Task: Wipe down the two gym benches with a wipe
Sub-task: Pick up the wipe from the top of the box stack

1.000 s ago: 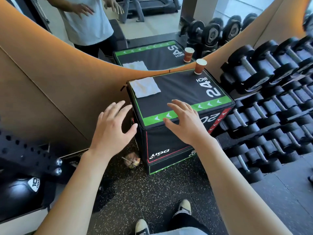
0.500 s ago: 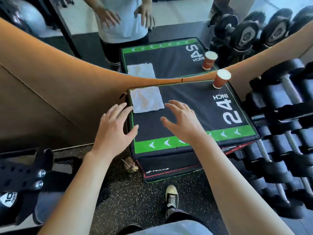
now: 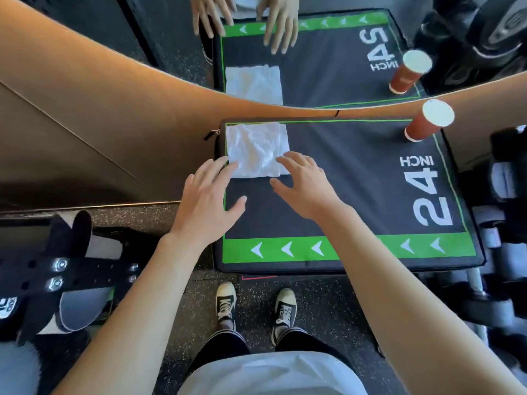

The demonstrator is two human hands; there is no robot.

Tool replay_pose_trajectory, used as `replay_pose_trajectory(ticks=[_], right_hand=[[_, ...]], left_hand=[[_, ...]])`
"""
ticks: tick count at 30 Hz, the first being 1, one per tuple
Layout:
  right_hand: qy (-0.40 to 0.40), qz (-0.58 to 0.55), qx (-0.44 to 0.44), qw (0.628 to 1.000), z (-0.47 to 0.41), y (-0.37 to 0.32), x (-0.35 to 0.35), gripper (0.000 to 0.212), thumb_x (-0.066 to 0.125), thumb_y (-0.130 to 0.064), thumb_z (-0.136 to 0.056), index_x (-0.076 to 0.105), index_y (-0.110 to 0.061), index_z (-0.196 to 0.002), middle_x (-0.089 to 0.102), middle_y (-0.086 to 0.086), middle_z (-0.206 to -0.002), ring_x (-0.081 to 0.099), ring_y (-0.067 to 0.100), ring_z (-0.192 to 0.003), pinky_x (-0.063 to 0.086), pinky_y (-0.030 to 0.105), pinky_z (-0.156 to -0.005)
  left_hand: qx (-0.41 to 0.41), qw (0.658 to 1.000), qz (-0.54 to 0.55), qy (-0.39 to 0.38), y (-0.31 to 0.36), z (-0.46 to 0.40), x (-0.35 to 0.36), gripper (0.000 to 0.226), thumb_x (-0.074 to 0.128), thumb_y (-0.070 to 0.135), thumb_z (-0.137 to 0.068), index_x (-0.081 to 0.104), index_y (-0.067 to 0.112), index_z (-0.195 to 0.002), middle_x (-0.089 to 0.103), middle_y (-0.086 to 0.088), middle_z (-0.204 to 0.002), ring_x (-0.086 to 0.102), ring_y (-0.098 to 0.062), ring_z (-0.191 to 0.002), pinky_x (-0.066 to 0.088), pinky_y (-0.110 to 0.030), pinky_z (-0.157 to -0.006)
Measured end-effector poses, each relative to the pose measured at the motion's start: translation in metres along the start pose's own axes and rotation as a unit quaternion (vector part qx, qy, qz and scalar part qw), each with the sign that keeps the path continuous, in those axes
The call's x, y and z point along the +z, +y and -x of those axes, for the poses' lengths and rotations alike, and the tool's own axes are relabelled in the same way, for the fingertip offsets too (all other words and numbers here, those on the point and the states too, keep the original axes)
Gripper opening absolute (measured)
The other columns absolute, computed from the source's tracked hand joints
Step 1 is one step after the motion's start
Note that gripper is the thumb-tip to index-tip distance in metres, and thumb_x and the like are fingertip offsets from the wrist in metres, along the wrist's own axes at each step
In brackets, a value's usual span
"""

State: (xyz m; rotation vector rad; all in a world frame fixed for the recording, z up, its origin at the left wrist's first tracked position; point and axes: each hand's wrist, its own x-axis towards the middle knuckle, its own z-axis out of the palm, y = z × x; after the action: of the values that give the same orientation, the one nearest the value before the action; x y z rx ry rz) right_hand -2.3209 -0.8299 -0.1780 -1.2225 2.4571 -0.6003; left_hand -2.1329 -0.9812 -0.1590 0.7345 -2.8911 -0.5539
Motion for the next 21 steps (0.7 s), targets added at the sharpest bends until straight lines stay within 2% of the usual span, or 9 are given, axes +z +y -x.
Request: replay_pose_trajectory(ticks=[3,7,11,15,21], right_hand=[[-0.012,0.017,0.008,1.0,-0.025,-0.001,0.019,0.054,0.057,-0.041,-0.1,0.048,-0.021,-0.15,0.04,-0.001,-0.159,0.032,0.027,-0.147,0.033,0.051,-0.114],[-0.043,0.035,0.029,0.998,-0.049,-0.003,0.04,0.053,0.057,-0.037,-0.101,0.046,-0.022,-0.151,0.037,-0.002,-0.16,0.031,0.026,-0.148,0.035,0.052,-0.114],[-0.022,0.05,0.031,0.998,-0.061,-0.002,0.049,0.042,0.058,-0.027,-0.099,0.054,-0.023,-0.141,0.044,-0.003,-0.15,0.042,0.027,-0.136,0.045,0.048,-0.103],[0.0,0.069,0.034,0.997,-0.06,-0.004,0.052,0.037,0.059,-0.024,-0.098,0.057,-0.022,-0.135,0.049,-0.002,-0.143,0.047,0.027,-0.127,0.049,0.043,-0.093],[0.016,0.082,0.047,0.995,-0.03,-0.002,0.056,0.033,0.059,-0.018,-0.095,0.062,-0.02,-0.128,0.055,-0.001,-0.132,0.049,0.028,-0.12,0.048,0.046,-0.091]], left_hand=[[0.008,0.999,0.001,-0.032,-0.013,-0.015,0.018,0.067,0.062,0.042,-0.098,0.043,0.016,-0.157,0.037,-0.008,-0.165,0.03,-0.034,-0.154,0.033,-0.057,-0.12],[0.022,0.994,-0.029,-0.099,-0.031,-0.034,0.037,0.067,0.057,0.043,-0.101,0.035,0.018,-0.16,0.029,-0.004,-0.168,0.024,-0.031,-0.156,0.034,-0.058,-0.117],[0.038,0.988,-0.046,-0.145,-0.046,-0.048,0.052,0.065,0.053,0.04,-0.104,0.03,0.023,-0.162,0.024,-0.003,-0.17,0.018,-0.031,-0.158,0.033,-0.062,-0.117],[0.062,0.986,-0.047,-0.147,-0.055,-0.051,0.059,0.062,0.053,0.037,-0.103,0.033,0.025,-0.161,0.024,-0.001,-0.17,0.018,-0.028,-0.157,0.033,-0.065,-0.116],[0.101,0.982,-0.05,-0.154,-0.054,-0.026,0.062,0.064,0.054,0.037,-0.102,0.033,0.026,-0.161,0.026,-0.001,-0.169,0.022,-0.027,-0.156,0.032,-0.064,-0.118]])
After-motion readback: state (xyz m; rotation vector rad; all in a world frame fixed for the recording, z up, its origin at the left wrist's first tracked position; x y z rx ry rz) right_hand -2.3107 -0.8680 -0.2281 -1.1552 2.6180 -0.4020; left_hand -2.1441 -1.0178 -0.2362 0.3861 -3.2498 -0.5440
